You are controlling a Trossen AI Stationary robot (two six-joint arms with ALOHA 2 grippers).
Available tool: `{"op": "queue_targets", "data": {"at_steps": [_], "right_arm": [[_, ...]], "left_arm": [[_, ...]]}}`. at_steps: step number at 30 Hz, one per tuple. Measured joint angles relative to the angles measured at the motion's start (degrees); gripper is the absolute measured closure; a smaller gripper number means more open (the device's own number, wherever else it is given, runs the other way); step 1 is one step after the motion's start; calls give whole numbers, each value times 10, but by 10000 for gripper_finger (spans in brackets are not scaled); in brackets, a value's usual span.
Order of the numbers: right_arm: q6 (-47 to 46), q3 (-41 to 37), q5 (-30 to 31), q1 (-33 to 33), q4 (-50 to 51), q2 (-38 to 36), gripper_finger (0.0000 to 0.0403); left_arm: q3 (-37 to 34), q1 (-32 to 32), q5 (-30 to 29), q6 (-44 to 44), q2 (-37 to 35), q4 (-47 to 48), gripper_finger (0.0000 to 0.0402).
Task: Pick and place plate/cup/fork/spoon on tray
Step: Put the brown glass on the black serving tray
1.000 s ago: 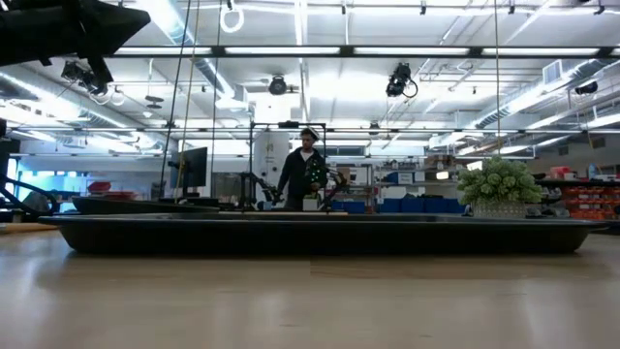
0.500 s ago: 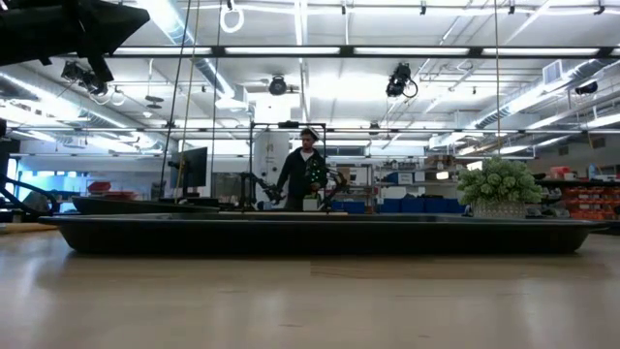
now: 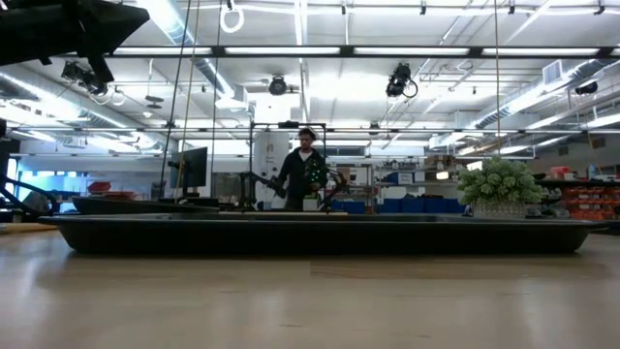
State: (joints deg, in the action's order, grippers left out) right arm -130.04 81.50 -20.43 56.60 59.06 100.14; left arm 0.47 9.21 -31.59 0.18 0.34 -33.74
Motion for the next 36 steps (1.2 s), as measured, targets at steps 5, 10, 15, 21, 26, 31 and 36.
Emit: {"op": "queue_targets", "data": {"at_steps": [5, 10, 15, 21, 26, 31, 36], "right_arm": [[1, -21, -8, 3, -14, 0, 138], [12, -48, -10, 3, -22, 0, 140], [12, -92, -22, 3, -58, 0, 154], [12, -131, -22, 2, -100, 0, 177], [22, -135, -26, -7, -101, 0, 233], [55, -135, -37, -23, -102, 0, 337], [99, -135, -41, -44, -102, 0, 384]], "left_arm": [[0, 0, 0, 0, 0, 0, 381], [0, 0, 0, 0, 0, 0, 381], [0, 0, 0, 0, 0, 0, 381], [0, 0, 0, 0, 0, 0, 381], [0, 0, 0, 3, 0, 1, 381], [0, 0, 0, 4, 0, 0, 381], [0, 0, -1, 4, 0, 0, 381]]}}
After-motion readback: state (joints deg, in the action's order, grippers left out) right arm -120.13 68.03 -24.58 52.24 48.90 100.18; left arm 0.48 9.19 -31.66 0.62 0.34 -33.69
